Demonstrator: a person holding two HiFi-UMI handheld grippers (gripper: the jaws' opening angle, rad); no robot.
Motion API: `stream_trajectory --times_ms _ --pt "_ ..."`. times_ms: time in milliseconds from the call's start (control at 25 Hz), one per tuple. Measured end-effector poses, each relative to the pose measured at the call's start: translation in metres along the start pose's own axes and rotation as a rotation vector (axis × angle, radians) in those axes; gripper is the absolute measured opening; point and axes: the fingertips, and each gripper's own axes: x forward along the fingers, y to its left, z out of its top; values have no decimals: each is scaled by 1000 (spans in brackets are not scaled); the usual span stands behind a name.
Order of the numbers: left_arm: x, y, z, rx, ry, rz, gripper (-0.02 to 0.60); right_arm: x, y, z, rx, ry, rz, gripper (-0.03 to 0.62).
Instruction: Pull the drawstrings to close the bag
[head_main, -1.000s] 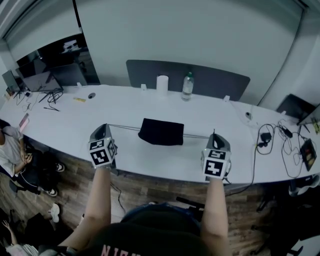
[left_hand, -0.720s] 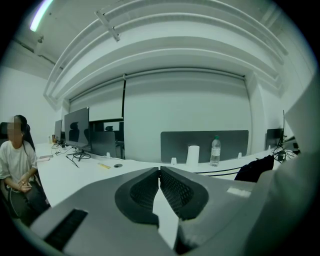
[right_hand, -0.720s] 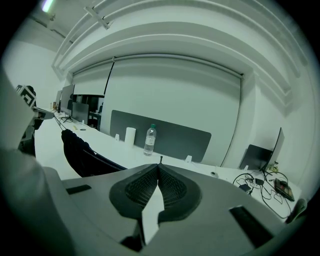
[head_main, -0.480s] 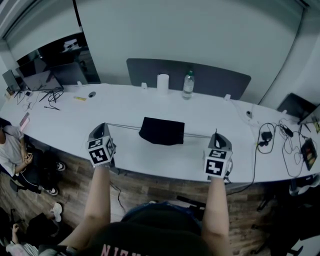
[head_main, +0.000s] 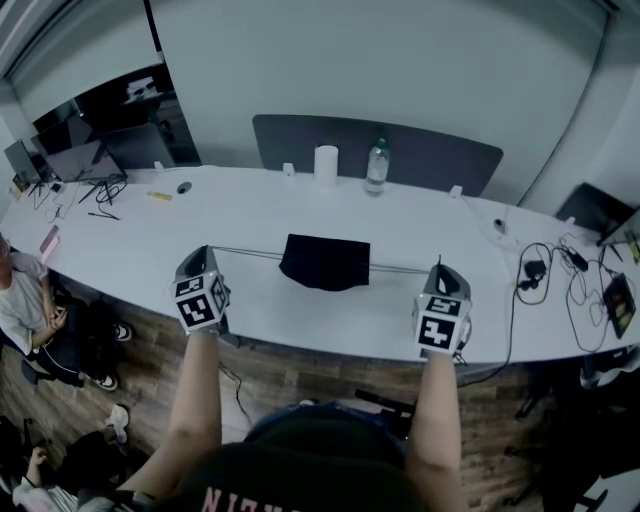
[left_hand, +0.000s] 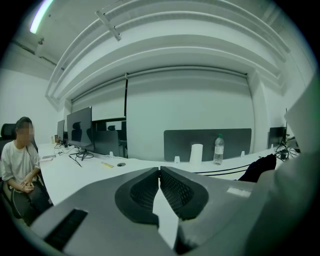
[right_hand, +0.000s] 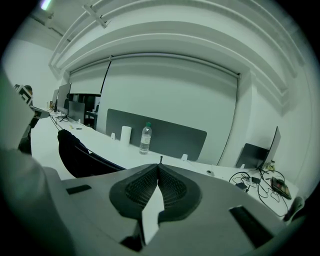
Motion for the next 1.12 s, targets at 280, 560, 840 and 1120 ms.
stream_trajectory --times_ms 280,560,840,1120 --pt "2 0 -2 1 7 4 9 -1 -10 -2 1 -3 -25 -2" --pt "3 5 -6 -20 16 15 9 0 -18 -4 -14 -1 -41 -2" --pt "5 13 -6 -36 18 30 9 2 -19 -2 -16 -5 -47 -2" --pt "7 17 -8 -36 19 41 8 4 -21 -6 -10 5 -53 -2"
